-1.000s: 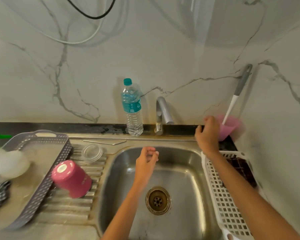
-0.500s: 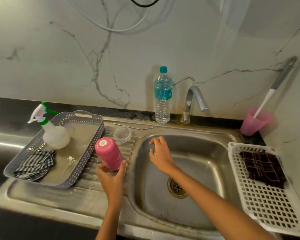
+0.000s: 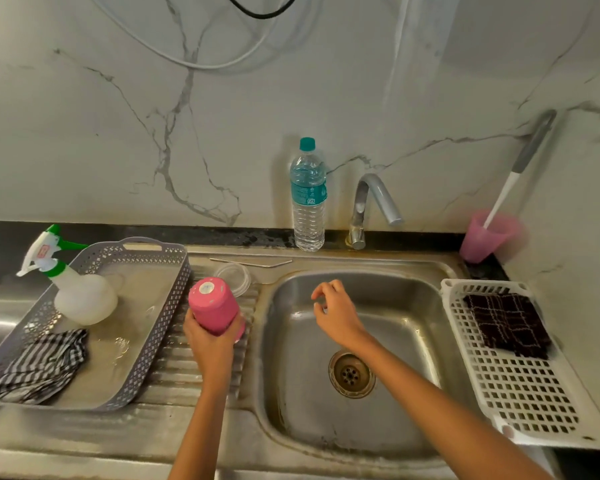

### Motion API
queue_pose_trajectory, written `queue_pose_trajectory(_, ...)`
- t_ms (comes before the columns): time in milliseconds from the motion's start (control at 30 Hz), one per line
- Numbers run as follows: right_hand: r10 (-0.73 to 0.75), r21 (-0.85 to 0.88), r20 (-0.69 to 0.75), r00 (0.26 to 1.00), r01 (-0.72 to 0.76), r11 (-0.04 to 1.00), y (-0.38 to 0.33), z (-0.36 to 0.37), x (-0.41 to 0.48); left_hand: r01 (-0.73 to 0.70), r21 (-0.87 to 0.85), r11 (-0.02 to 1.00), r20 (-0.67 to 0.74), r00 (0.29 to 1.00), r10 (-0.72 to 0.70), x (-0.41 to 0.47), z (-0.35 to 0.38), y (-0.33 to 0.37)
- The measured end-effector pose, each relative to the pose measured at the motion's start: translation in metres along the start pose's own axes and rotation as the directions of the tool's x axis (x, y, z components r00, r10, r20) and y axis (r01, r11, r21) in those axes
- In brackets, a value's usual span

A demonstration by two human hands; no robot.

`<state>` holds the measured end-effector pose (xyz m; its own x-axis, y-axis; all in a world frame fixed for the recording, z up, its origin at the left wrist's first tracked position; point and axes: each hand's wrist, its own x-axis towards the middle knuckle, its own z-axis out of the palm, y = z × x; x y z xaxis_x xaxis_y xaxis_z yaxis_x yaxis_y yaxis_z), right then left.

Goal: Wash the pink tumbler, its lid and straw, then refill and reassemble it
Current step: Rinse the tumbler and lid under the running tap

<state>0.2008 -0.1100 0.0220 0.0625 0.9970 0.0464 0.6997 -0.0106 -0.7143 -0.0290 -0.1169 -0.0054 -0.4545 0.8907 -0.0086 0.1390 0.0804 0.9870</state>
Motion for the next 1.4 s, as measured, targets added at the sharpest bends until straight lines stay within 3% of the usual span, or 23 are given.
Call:
queue_pose_trajectory(167, 0.098, 0.028, -0.119, 0.988, -0.095, 0.995, 0.023, -0.039, 0.025, 0.003, -0.084, 0.996, 0.233, 0.972, 0.017, -0.017, 0.036, 0.011)
queue_pose_trajectory(300, 0.179, 0.067, -0.217, 0.96, -0.169, 0.983, 0.031, -0.074, 0.055, -0.007, -0.071, 0.997, 0.442, 0.896, 0.038, -0.032, 0.078, 0.023)
queue_pose_trajectory(467, 0.221, 0.099, -0.166, 0.961, -0.207, 0.973, 0.031, -0.092, 0.084, -0.082, -0.016, 0.997, 0.554, 0.829, 0.077, -0.026, 0.123, 0.029)
queue_pose_trajectory(767, 0.186, 0.13, -0.16, 0.97, -0.166, 0.978, 0.043, -0.079, 0.087, -0.105, 0.094, 0.99, 0.605, 0.796, 0.027, -0.013, 0.162, 0.024)
queue_pose_trajectory(1033, 0.061, 0.17, 0.015, 0.998, -0.063, 0.983, 0.045, -0.076, 0.085, -0.114, 0.159, 0.981, 0.621, 0.784, -0.01, -0.016, 0.173, 0.016)
queue_pose_trajectory(1167, 0.183, 0.141, -0.02, 0.983, -0.178, 0.974, 0.042, -0.073, 0.06, -0.131, 0.224, 0.966, 0.639, 0.768, -0.044, -0.014, 0.174, 0.004)
queue_pose_trajectory(1300, 0.206, 0.326, -0.159, 0.965, -0.146, 0.934, 0.048, -0.057, 0.024, -0.169, 0.268, 0.948, 0.681, 0.729, -0.063, -0.022, 0.176, 0.008)
queue_pose_trajectory(1400, 0.18, 0.231, -0.161, 0.97, -0.14, 0.963, 0.054, -0.054, 0.009, -0.216, 0.293, 0.931, 0.714, 0.697, -0.062, -0.032, 0.179, 0.015)
